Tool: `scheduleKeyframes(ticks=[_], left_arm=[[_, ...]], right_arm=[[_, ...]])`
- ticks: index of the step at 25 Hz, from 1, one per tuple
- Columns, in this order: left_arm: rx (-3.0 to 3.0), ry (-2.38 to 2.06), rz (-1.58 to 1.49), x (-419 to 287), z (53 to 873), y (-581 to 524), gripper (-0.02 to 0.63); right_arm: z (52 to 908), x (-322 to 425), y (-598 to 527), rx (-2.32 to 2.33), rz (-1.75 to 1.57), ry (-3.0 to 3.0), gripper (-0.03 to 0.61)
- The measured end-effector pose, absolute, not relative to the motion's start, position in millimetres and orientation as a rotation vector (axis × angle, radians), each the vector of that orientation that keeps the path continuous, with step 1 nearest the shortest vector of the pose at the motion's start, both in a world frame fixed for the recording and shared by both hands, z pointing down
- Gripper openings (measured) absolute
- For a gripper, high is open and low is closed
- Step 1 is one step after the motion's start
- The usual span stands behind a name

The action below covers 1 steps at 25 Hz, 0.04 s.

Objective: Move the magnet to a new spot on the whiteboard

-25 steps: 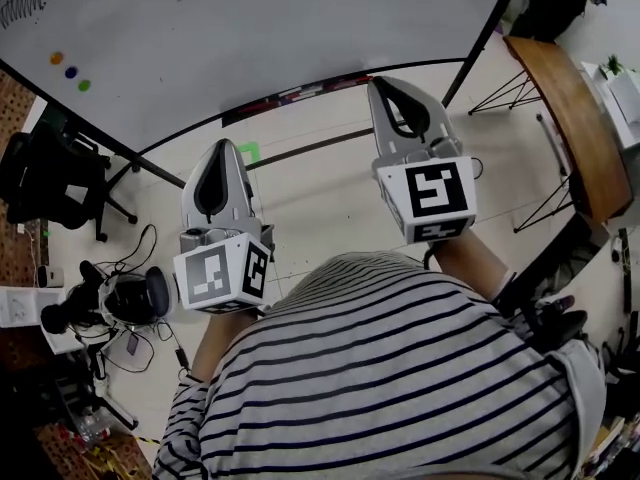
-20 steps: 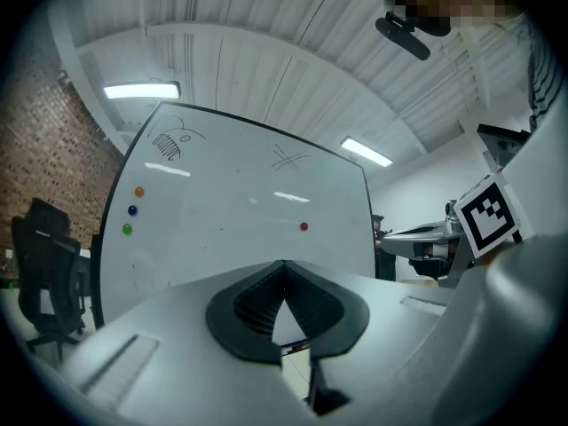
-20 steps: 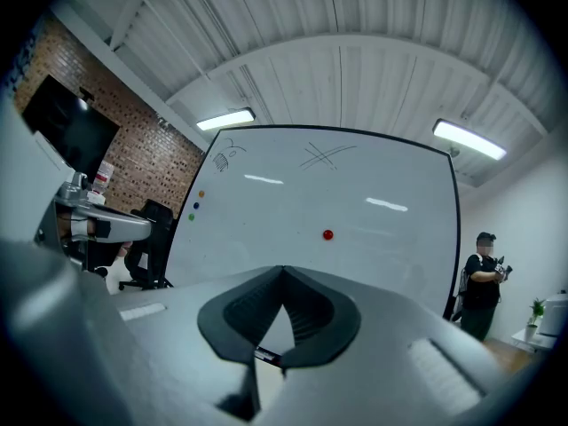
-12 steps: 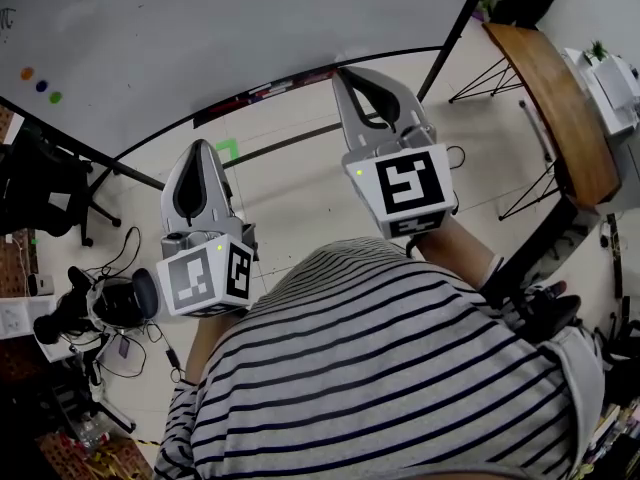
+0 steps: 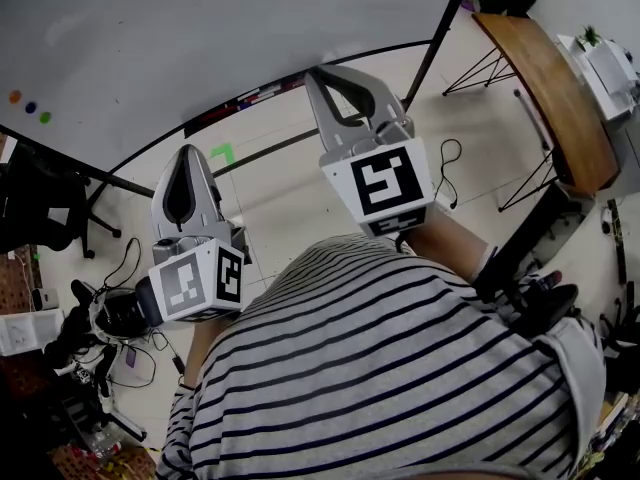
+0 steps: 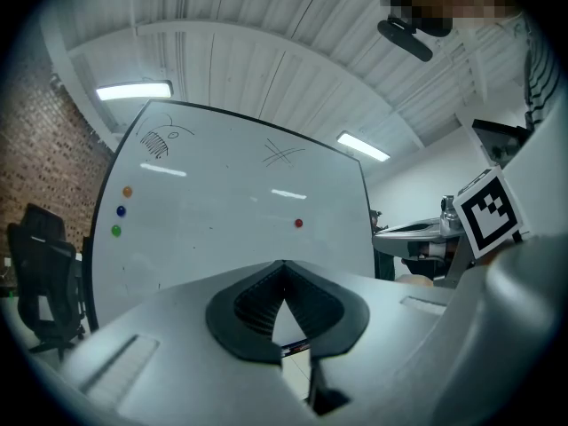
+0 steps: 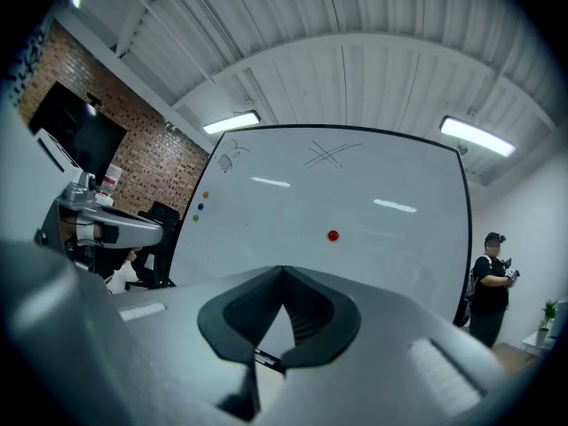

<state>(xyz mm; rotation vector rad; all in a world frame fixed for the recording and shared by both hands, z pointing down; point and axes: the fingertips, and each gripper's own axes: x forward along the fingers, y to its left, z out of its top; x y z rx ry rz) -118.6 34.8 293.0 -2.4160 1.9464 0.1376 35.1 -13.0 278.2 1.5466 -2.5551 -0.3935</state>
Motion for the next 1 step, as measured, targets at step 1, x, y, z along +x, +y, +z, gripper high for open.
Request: scheduleKeyframes(ticks=[1], left_arm=[[-2.414, 1.946, 0.137, -117.6, 292.6, 34.7, 0.017]], right_arm=[[277.3, 35.9, -13.0, 1.544, -0.396, -2.557, 0.002]])
